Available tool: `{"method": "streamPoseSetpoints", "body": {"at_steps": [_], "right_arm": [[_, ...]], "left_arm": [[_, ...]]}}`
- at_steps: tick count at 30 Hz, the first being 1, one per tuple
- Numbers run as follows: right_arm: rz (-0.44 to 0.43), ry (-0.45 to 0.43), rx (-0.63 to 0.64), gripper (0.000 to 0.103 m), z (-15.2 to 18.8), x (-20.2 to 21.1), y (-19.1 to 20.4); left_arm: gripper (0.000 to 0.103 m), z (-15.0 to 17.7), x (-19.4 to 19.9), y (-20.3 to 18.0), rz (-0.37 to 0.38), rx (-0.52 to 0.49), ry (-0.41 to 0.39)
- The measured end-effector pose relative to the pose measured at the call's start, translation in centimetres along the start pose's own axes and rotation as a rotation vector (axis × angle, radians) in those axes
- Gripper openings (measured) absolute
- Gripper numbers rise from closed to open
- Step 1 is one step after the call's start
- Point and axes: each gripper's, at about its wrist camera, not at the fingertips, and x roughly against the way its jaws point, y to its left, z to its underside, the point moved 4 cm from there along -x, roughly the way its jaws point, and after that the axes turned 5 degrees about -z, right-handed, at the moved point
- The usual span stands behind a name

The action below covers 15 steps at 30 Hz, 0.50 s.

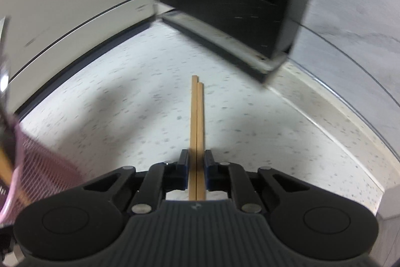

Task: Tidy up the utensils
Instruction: 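Move the right gripper to the wooden chopsticks and grasp them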

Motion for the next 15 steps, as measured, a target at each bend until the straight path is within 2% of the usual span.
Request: {"method": "streamPoseSetpoints", "body": {"at_steps": [3,6,15], "right_arm": [[-0.051,0.013,0.013,0.008,0.4,0.3,0.7],[-0.066,0.002,0.027,0.008,0.6,0.7,1.3],[-0.116,-0.117,0.022,0.008,0.6,4.9,1.8]], "left_arm": [[0.093,0.0,0.0,0.0,0.0,0.0,0.0],[0.093,0.0,0.0,0.0,0.0,0.0,0.0],[0.092,0.0,0.0,0.0,0.0,0.0,0.0]]}}
